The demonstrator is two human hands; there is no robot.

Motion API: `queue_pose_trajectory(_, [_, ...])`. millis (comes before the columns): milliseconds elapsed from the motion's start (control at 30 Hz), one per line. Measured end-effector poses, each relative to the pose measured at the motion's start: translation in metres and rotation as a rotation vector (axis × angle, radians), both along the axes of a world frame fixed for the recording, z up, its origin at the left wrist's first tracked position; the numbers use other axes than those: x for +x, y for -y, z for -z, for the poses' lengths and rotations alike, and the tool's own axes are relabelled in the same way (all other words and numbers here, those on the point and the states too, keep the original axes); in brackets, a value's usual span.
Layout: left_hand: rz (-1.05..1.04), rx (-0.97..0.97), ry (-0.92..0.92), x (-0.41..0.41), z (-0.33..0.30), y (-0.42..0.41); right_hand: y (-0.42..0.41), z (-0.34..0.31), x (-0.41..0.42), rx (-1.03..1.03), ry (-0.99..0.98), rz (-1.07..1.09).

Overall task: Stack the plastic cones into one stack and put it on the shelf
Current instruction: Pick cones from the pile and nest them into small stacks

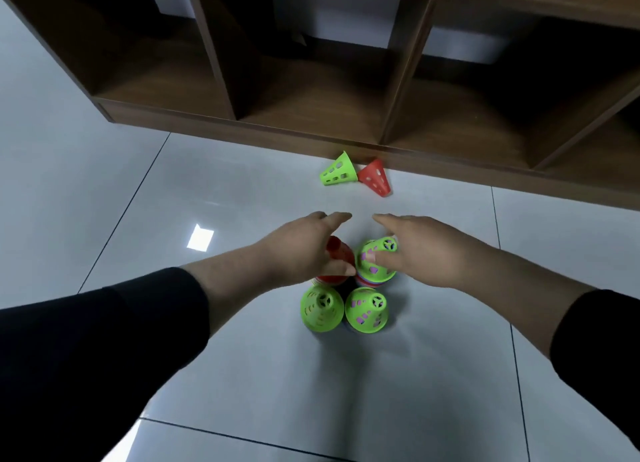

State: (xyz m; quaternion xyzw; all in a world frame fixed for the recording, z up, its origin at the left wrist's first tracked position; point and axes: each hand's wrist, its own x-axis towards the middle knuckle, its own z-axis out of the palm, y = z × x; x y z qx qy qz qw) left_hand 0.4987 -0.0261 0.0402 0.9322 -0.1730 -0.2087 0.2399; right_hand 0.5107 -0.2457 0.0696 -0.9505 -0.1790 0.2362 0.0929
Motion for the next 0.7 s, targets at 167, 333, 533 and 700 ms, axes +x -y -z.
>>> queue_pose_trajectory(167, [-0.221, -0.13, 0.168, 0.019, 0.012, -0.023, 0.024, 0.022, 0.032, 0.24, 0.166, 0.198])
queue_pose_trajectory(333, [-0.139, 0.176, 0.205, 0.073, 0.039, -0.026, 0.023, 0.057, 0.082, 0.09, 0.128, 0.217])
queue_pose_trajectory(533, [0.015, 0.426, 0.257, 0.126, 0.058, 0.002, 0.006, 0.095, 0.133, 0.048, 0.083, 0.215])
queue_pose_trajectory(700, [-0.006, 0.436, 0.183, 0.161, 0.073, 0.025, -0.004, 0.111, 0.155, 0.034, 0.083, 0.206])
